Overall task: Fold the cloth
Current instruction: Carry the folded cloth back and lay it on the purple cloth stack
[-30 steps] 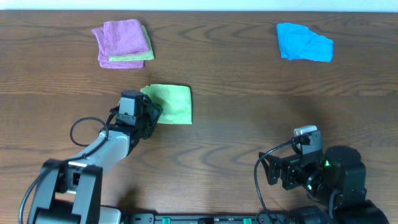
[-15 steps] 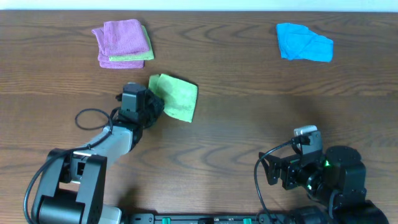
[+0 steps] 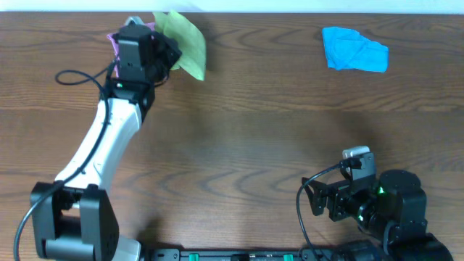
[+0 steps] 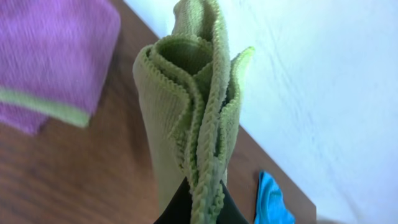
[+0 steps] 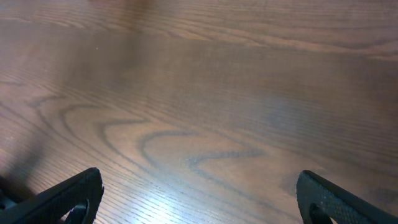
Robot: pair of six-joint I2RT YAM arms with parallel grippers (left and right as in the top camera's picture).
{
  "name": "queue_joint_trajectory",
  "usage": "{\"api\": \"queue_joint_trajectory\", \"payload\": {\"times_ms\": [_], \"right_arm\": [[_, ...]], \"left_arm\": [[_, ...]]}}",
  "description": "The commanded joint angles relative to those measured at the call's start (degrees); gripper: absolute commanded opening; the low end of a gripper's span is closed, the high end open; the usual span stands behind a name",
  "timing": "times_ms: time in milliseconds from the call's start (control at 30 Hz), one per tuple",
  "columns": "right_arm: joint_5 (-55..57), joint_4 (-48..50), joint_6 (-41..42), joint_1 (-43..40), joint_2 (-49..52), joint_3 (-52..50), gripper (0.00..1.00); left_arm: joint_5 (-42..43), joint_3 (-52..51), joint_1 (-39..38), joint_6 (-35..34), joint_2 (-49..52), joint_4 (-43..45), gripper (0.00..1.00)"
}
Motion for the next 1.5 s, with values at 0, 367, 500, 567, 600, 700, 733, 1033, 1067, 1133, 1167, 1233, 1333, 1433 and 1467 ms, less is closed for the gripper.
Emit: {"api": "queue_joint_trajectory", "payload": {"times_ms": [0,367,500,567,600,700,733,1033,1067,1133,1167,1233,1333,1433,1467], "right_arm": [[0.17,-0.09,-0.17,-0.37,-0.2,-0.15,0.99],[0.17,-0.09,-0.17,-0.37,-0.2,-0.15,0.99],[0.2,-0.09,-0.17,-0.37,-0.2,-0.15,0.99],[0.17,-0.09,-0.17,-0.37,-0.2,-0.15,0.99],[0.2,-0.09,-0.17,-0.37,-0.2,-0.15,0.99],[0.2,-0.09,-0.17,-0.37,-0.2,-0.15,0.99],[0.2,-0.09,-0.17,-0.35,-0.2,-0.15,0.99],[0.2,-0.09,-0.17,-0.37,-0.2,-0.15,0.99],[0.17,-0.09,-0.17,-0.37,-0.2,-0.15,0.99],[0.2,-0.09,-0.17,-0.37,-0.2,-0.15,0.99],[0.17,-0.09,-0.17,-0.37,-0.2,-0.15,0.99],[0.2,-0.09,-0.17,-0.37,-0.2,-0.15,0.99],[0.2,-0.09,-0.17,-0.37,-0.2,-0.15,0.99],[0.2,-0.09,-0.17,-0.37,-0.2,-0.15,0.99],[0.17,-0.09,-0.17,-0.37,-0.2,-0.15,0.99]], "left_arm": [[-1.01,3.69,1.55,1.7,4.04,-0.11,0.06],[-0.96,19.65,4.96,3.93,17.25,0.39,0.06],[-0.68,23.32,5.95,4.02,20.26,-0.09,0.06],[-0.42,23.71,6.45,4.04,21.03,-0.79,0.06],[-0.59,23.71,6.64,4.13,21.27,-1.07,0.06],[-1.75,23.71,7.26,5.33,21.42,-2.05,0.06],[-1.9,23.71,7.45,5.86,21.42,-2.12,0.06],[-4.0,23.69,8.92,7.5,21.42,-7.5,0.06],[-4.83,23.69,8.94,7.5,21.42,-8.11,0.06],[-6.45,23.69,8.94,7.5,21.42,-9.42,0.06],[-7.82,23.63,8.96,7.48,21.55,-10.27,0.06],[-9.33,23.63,8.96,7.5,21.94,-11.3,0.06],[-9.35,23.63,9.29,7.43,23.3,-11.85,0.06],[-9.42,23.63,9.31,7.23,24.81,-12.2,0.06],[-9.38,23.63,9.31,7.21,25.22,-12.35,0.06]]}}
